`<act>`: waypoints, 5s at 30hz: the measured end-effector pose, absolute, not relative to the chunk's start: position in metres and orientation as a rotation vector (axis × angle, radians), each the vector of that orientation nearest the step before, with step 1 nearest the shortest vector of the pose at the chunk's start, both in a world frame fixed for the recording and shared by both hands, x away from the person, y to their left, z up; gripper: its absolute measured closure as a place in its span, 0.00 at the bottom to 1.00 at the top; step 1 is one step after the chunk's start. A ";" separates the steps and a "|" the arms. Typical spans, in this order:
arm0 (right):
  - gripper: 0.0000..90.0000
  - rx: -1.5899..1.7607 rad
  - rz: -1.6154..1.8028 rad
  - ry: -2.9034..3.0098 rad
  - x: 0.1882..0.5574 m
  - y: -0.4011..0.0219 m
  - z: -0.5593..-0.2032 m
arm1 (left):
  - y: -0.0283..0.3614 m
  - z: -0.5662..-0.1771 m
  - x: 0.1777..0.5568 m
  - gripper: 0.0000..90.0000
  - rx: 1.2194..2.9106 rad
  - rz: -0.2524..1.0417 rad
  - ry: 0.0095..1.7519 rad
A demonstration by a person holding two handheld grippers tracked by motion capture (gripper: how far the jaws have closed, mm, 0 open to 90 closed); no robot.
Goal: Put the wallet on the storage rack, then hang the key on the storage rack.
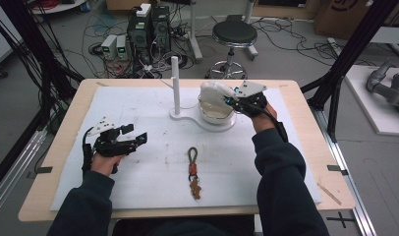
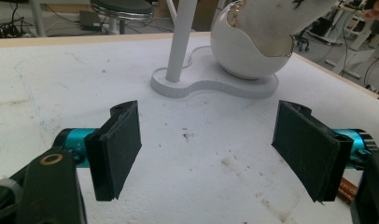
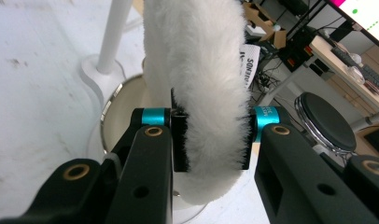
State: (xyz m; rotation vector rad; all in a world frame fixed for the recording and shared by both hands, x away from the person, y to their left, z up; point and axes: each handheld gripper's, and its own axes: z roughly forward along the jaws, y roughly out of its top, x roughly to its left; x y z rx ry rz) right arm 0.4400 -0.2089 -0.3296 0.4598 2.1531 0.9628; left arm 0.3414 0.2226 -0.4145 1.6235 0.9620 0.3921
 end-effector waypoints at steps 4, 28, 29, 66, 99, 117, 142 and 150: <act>0.84 0.438 0.910 2.189 0.452 -0.206 -0.339 | 0.223 -0.415 0.341 0.26 1.620 0.389 0.965; 0.57 0.695 1.144 2.301 0.452 -0.217 -0.341 | 0.222 -0.416 0.342 0.26 1.631 0.368 0.968; 0.59 0.728 1.065 2.299 0.452 -0.217 -0.342 | 0.222 -0.416 0.342 0.26 1.631 0.364 0.968; 0.32 1.053 1.125 2.211 0.349 -0.289 -0.401 | 0.210 -0.417 0.340 0.26 1.675 0.334 0.978; 0.32 1.059 1.122 2.206 0.346 -0.291 -0.402 | 0.069 -0.448 0.358 0.69 2.064 0.245 0.961; 0.32 1.056 1.120 2.206 0.345 -0.292 -0.402 | 0.121 -0.433 0.390 0.94 2.080 0.382 1.043; 0.32 1.043 1.106 2.233 0.346 -0.287 -0.404 | 0.113 -0.448 0.328 0.53 2.019 0.398 1.129; 0.32 1.045 1.103 2.233 0.346 -0.286 -0.404 | 0.118 -0.449 0.330 0.83 2.035 0.455 1.103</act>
